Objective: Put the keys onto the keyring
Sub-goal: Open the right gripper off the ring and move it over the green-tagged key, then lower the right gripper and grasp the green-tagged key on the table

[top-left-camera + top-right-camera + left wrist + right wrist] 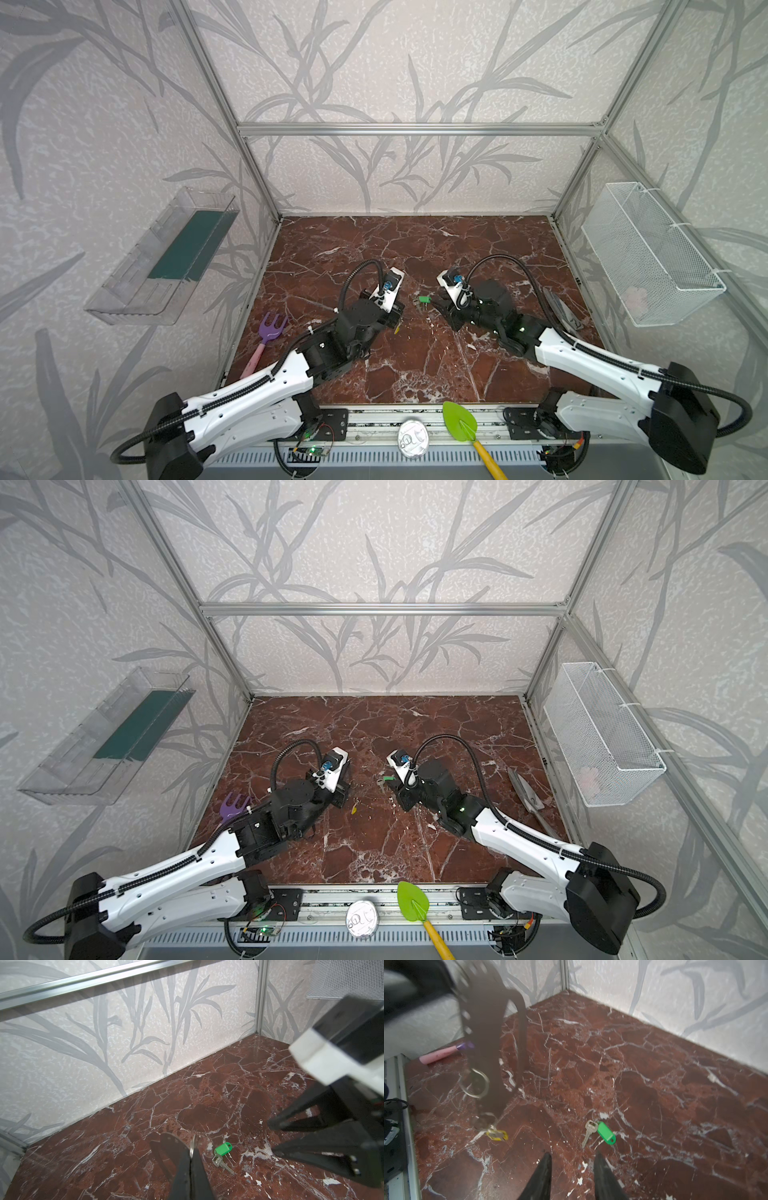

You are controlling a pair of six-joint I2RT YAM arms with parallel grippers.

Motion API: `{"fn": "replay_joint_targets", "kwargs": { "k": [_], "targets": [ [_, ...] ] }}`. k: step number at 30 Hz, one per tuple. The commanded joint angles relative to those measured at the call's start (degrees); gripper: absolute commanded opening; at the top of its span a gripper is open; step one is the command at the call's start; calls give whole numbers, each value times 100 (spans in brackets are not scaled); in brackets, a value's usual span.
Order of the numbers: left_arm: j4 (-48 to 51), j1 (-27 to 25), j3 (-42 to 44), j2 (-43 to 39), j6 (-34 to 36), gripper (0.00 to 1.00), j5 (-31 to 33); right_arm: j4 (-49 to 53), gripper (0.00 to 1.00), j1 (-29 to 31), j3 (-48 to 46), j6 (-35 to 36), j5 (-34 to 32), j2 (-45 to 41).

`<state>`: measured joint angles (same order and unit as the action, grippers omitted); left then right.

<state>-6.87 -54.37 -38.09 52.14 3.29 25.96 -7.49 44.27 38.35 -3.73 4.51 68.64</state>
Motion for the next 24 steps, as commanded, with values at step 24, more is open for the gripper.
{"fn": "replay_joint_targets", "kwargs": {
  "k": [24],
  "targets": [
    [175,-47,468,-1212,-670,0,347,-1345,31,37,1052,-2334,-883,3514]
  ]
}}
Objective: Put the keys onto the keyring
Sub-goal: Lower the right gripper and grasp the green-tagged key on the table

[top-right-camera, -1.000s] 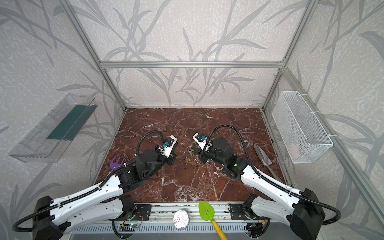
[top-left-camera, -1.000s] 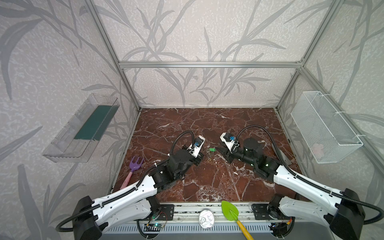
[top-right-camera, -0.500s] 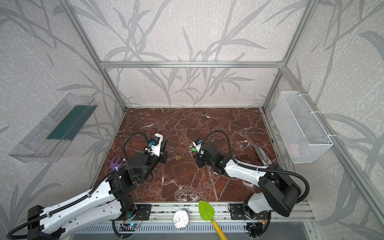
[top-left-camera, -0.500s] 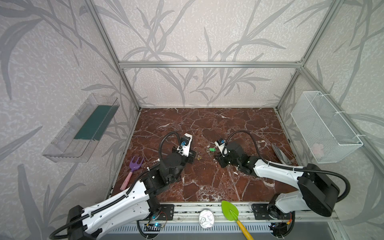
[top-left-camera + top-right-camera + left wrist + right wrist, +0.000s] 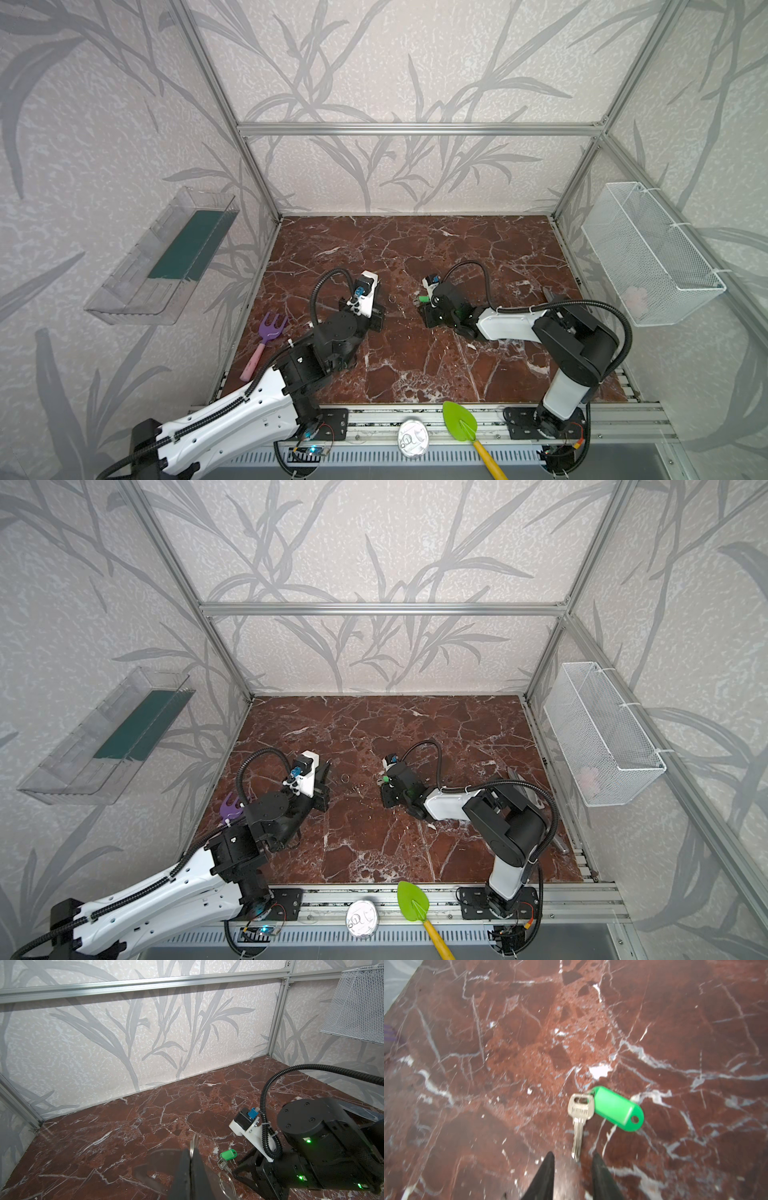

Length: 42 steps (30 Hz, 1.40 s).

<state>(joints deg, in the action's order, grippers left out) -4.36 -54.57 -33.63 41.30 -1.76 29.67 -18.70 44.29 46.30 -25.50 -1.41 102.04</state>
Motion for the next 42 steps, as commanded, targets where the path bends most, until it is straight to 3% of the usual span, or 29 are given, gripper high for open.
{"fn": "replay_joint_targets", "kwargs": {
  "k": [1,11,27,42],
  "targets": [
    [-87,-28,38,-154,-170,0,-41,-191,32,36,326,-157,-355,245],
    [-141,-28,260,-585,-176,0,-102,208,37,59,979,-4,-805,724],
    [5,-28,234,-748,-184,0,-145,867,35,182,1574,270,-1281,1156],
    [41,-28,199,-729,-184,0,-140,931,16,211,1641,383,-1266,1225]
  ]
}}
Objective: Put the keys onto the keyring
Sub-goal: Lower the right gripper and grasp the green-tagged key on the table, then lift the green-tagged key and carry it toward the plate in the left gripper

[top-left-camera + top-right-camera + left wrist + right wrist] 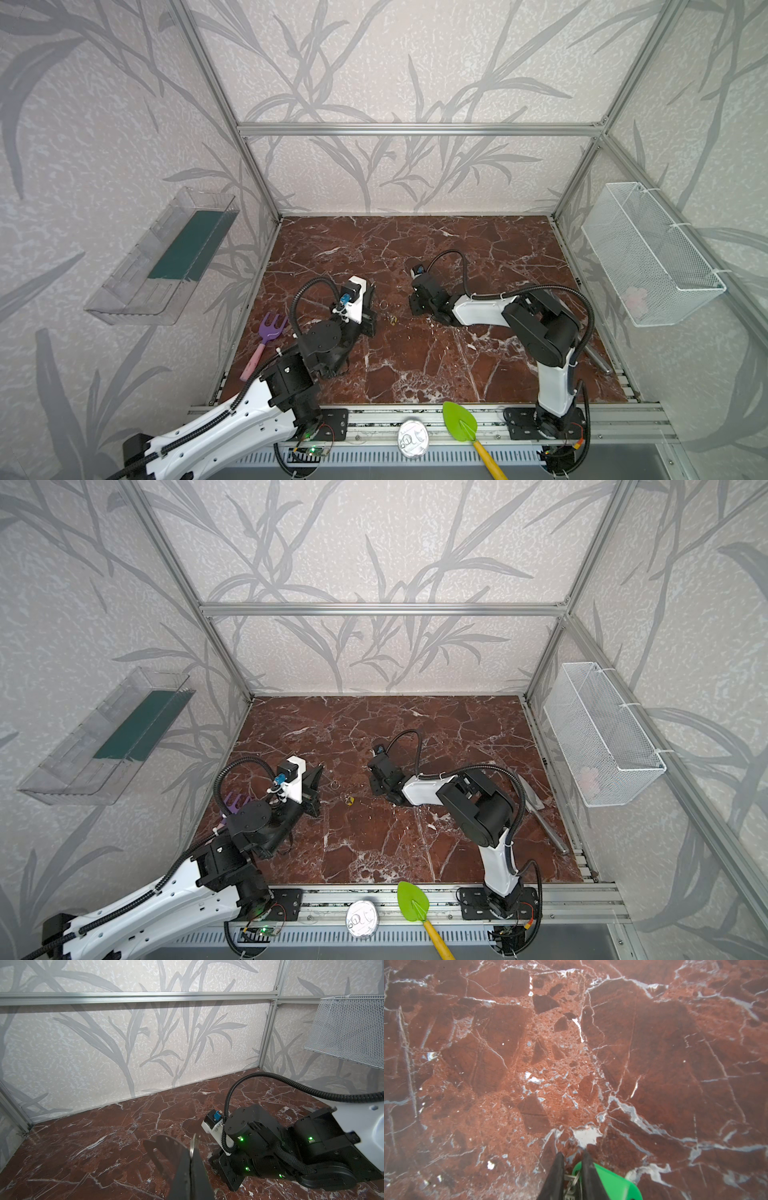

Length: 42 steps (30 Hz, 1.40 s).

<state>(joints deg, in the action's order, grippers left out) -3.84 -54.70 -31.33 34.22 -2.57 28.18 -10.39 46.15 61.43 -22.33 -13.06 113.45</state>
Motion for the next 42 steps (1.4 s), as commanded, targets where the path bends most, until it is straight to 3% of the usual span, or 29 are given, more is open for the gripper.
{"fn": "replay_joint_targets", "kwargs": {
  "k": [1,11,20,30,42],
  "targets": [
    [-12,-15,-31,-12,-103,0,10,107,15,25,128,69,-103,81],
    [-12,-15,-31,-2,-130,0,-14,32,0,26,-20,171,-111,-83],
    [-5,-15,-40,32,-145,0,-47,6,0,25,-201,340,-124,-505],
    [-38,-15,-48,98,-160,0,-114,-11,0,-9,-650,878,1,-1732],
    [-158,-15,-171,485,-212,0,-499,-386,0,-448,-1619,2197,2239,-3708]
  ]
}}
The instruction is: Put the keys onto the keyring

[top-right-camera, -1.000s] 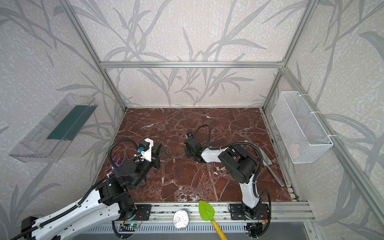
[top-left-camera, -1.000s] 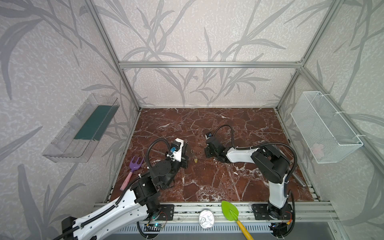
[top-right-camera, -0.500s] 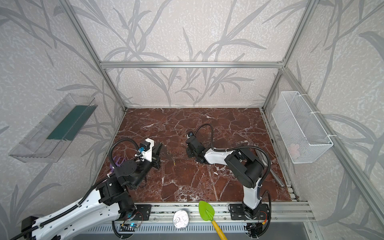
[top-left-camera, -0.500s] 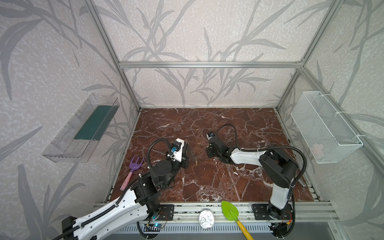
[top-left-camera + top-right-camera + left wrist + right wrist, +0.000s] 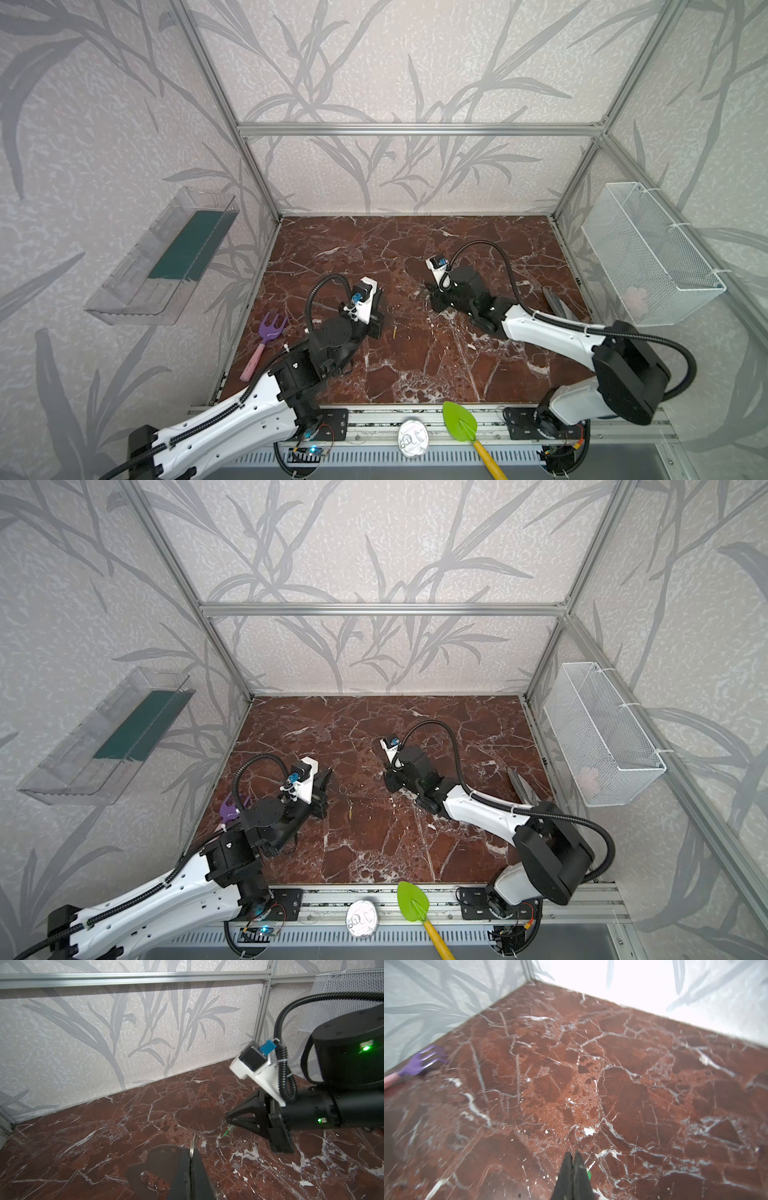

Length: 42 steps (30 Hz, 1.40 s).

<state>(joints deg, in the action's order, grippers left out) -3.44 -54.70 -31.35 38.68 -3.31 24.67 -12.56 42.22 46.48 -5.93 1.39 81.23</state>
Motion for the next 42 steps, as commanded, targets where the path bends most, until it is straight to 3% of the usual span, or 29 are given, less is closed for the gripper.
{"fn": "replay_joint_targets", "kwargs": {
  "k": [1,9,19,28,42],
  "targets": [
    [-232,-14,-169,71,-133,0,-177,-103,0,-66,-149,616,871,-642],
    [-494,-15,-169,315,-135,0,-418,268,0,-161,-233,1038,2309,-1694],
    [-892,-22,-108,386,-132,0,-993,324,0,-161,-62,1012,3638,-1938],
    [-983,-23,-143,556,-143,0,-1225,59,0,-161,-37,714,3673,-1743],
    [-1305,-23,-160,905,-161,0,-1522,-889,0,-122,10,-401,3202,-1444]
  ]
}}
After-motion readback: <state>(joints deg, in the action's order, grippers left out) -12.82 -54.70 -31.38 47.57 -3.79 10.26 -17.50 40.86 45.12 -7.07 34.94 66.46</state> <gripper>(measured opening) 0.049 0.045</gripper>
